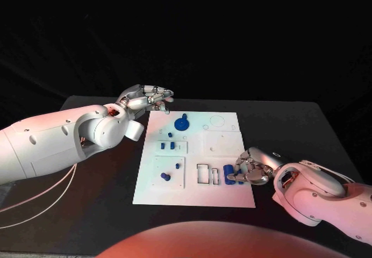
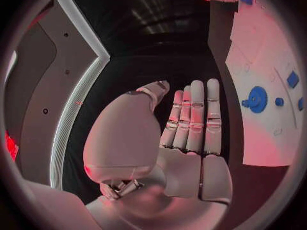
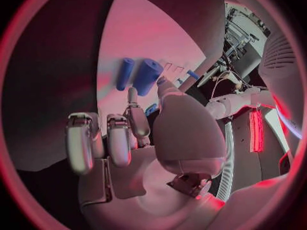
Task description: Assemble the parts on the task board
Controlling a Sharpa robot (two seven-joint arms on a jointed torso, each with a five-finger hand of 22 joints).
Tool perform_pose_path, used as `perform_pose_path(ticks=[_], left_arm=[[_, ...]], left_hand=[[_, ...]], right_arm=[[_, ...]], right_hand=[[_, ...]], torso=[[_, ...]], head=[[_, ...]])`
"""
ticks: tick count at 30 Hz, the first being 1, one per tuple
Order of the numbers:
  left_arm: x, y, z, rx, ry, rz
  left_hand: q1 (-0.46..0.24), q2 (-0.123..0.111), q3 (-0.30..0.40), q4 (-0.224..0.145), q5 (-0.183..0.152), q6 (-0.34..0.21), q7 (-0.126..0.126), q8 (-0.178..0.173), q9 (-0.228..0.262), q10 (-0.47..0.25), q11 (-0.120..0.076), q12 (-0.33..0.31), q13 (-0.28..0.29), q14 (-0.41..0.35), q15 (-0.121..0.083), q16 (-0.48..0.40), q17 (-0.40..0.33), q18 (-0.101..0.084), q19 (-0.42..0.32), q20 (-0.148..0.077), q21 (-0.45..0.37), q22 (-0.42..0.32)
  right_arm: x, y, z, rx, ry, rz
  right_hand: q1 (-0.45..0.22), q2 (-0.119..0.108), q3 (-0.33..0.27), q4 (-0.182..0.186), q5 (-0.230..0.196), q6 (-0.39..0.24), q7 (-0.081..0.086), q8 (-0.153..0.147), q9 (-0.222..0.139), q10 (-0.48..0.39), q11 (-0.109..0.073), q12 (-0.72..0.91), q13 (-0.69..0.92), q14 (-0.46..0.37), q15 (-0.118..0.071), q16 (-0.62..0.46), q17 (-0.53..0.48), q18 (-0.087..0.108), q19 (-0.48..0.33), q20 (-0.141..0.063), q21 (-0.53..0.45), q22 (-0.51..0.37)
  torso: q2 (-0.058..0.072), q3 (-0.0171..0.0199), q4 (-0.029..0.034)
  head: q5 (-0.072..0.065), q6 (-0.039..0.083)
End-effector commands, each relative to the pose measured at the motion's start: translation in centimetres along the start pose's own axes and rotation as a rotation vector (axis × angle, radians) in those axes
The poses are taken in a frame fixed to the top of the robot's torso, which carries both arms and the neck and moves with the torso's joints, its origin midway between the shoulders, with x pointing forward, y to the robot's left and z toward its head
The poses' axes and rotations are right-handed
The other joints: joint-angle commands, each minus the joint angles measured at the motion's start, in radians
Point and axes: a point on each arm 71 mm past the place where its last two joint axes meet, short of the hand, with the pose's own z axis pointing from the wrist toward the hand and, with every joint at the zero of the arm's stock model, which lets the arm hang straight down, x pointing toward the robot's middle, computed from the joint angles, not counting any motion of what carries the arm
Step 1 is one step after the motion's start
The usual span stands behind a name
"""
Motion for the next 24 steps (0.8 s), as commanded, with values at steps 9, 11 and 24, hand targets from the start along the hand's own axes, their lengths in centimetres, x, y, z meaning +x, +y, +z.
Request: perform_pose_path(ticks=[9,11,24], left_arm=[[0.4,-0.1,0.0,0.009,0.022,-0.009],[0.4,-0.1,0.0,0.008,0.021,-0.010],[0.3,-0.1,0.0,0.007,0.019,-0.010]], left_hand=[[0.000,0.001,-0.005,0.003,-0.001,-0.009,0.000,0.007,0.000,0.000,0.004,-0.005,-0.001,-0.004,0.001,-0.004,0.000,0.008,0.006,-0.001,-0.006,0.001],[0.000,0.001,-0.005,0.003,-0.001,-0.009,0.000,0.007,0.000,0.000,0.004,-0.005,-0.001,-0.004,0.001,-0.004,0.000,0.008,0.006,-0.001,-0.006,0.001],[-0.001,0.001,-0.005,0.003,-0.001,-0.009,0.000,0.007,0.000,0.000,0.004,-0.006,-0.001,-0.004,0.001,-0.004,0.000,0.008,0.006,-0.001,-0.006,0.001]], right_arm=[[1.0,0.2,1.3,0.033,0.013,-0.024],[1.2,0.2,1.5,0.041,0.019,-0.024],[1.6,0.6,1.6,0.051,0.012,0.016]], right_hand=[[-0.005,0.014,-0.003,0.000,0.012,0.009,-0.003,0.002,0.001,0.013,0.001,0.014,0.013,0.091,-0.008,0.004,0.200,-0.014,0.076,-0.011,0.008,0.244],[-0.006,0.015,-0.003,0.000,0.015,0.012,-0.004,0.003,0.001,0.018,0.000,0.019,0.018,0.091,-0.008,0.005,0.203,-0.015,0.077,-0.012,0.010,0.244],[0.047,0.041,0.041,-0.005,0.075,0.059,-0.024,0.007,-0.005,0.060,-0.018,0.072,0.069,0.095,-0.023,0.010,0.219,-0.020,0.087,-0.024,0.033,0.251]], torso=[[-0.001,-0.0006,0.0020],[-0.001,-0.0009,0.0027],[-0.003,-0.0015,0.0022]], head=[[0.003,0.000],[0.003,0.000],[0.005,0.000]])
